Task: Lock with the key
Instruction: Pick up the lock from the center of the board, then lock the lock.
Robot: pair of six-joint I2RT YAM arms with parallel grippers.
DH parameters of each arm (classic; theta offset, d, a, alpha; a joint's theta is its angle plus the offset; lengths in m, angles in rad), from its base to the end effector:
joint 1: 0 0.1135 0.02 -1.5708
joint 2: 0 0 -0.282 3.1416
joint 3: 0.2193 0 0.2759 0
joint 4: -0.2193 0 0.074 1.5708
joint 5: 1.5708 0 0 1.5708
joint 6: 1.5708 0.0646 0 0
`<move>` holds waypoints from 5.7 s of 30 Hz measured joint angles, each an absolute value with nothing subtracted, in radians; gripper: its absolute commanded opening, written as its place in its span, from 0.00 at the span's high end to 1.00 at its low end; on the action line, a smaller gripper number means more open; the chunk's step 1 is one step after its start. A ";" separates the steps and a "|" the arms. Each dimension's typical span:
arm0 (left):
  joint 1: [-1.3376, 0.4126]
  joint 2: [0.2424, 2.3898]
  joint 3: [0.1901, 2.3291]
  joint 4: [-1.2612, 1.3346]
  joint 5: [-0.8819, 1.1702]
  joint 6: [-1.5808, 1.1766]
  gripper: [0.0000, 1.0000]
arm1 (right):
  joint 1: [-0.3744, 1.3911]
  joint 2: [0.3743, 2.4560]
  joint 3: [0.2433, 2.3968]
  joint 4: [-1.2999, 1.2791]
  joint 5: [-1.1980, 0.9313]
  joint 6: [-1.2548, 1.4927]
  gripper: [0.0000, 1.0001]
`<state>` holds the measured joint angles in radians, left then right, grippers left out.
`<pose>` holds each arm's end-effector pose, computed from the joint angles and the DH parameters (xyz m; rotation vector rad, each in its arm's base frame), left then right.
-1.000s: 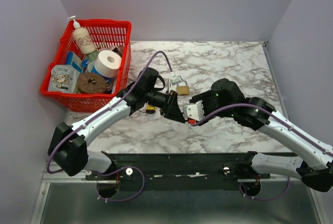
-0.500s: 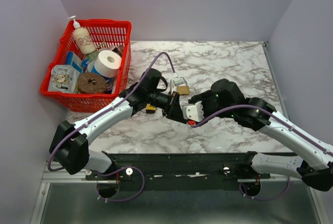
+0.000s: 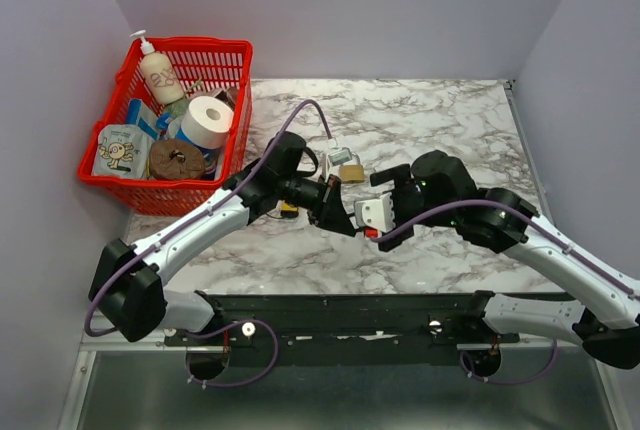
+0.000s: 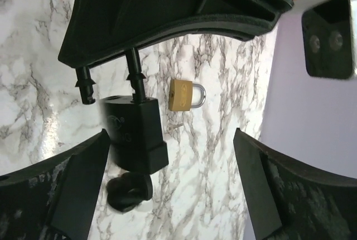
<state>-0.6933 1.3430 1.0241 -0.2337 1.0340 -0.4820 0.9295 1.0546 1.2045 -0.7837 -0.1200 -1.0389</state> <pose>0.2121 -0.2485 0.3046 0.9375 2.1396 -1.7427 0.1430 0.2045 0.3765 -1.8686 1.1617 0.0711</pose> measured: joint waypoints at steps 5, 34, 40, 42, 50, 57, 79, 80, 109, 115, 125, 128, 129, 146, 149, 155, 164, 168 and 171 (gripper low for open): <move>-0.686 1.306 1.024 -0.284 1.019 -0.442 1.00 | 0.931 1.028 1.216 -0.806 -0.150 -0.968 0.00; -0.690 1.269 1.401 -0.909 0.831 0.458 1.00 | 0.718 1.101 1.336 -0.884 -0.653 -0.557 0.10; -0.709 1.269 1.401 -0.924 0.799 0.484 1.00 | 0.718 1.128 1.336 -0.883 -0.682 -0.542 0.32; -0.709 1.269 1.401 -0.924 0.795 0.485 1.00 | 0.718 1.128 1.336 -0.882 -0.690 -0.540 0.34; -0.709 1.269 1.401 -0.921 0.794 0.467 1.00 | 0.719 1.128 1.331 -0.864 -0.694 -0.543 0.36; -0.709 1.269 1.401 -0.914 0.794 0.448 1.00 | 0.726 1.141 1.331 -0.850 -0.694 -0.550 0.42; -0.709 1.199 1.316 -0.778 0.799 0.375 1.00 | 0.727 1.104 1.209 -0.729 -0.705 -0.513 0.43; -0.709 1.193 1.309 -0.771 0.800 0.373 1.00 | 0.727 1.096 1.202 -0.717 -0.706 -0.505 0.45; -0.646 1.029 1.168 -0.589 0.746 0.279 0.26 | 0.624 1.127 1.224 -0.670 -0.799 -0.278 0.99; -0.636 0.912 1.063 -0.476 0.709 0.189 0.10 | 0.588 1.077 1.209 -0.573 -0.838 -0.229 0.99; -0.636 0.880 1.060 -0.360 0.732 0.126 0.29 | 0.588 1.023 1.183 -0.469 -0.971 -0.210 0.99; -0.636 0.894 1.077 -0.346 0.767 0.112 0.40 | 0.588 1.046 1.183 -0.468 -0.991 -0.218 0.99; -0.636 0.903 1.089 -0.345 0.783 0.104 0.42 | 0.588 1.050 1.183 -0.468 -0.993 -0.221 0.99; -0.636 0.969 1.119 -0.332 0.850 0.027 0.75 | 0.588 1.053 1.183 -0.464 -1.004 -0.253 0.99; -0.636 0.975 1.119 -0.319 0.860 0.005 0.90 | 0.588 1.053 1.183 -0.464 -1.003 -0.253 0.99; -0.637 0.977 1.117 -0.290 0.879 -0.063 1.00 | 0.587 1.053 1.185 -0.460 -1.003 -0.253 0.99; -0.640 0.981 1.104 -0.253 0.879 -0.149 1.00 | 0.588 1.051 1.186 -0.457 -0.985 -0.260 0.99; -0.644 0.984 1.100 -0.233 0.878 -0.183 1.00 | 0.598 1.047 1.186 -0.458 -0.974 -0.263 0.99; -0.649 0.984 1.091 -0.210 0.875 -0.212 1.00 | 0.610 1.047 1.187 -0.458 -0.966 -0.261 0.99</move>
<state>-0.6495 0.9844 1.0912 -0.2100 0.8745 -0.2115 0.6102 1.0473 1.1866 -0.4576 -0.9665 -0.2607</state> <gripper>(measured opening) 0.044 0.425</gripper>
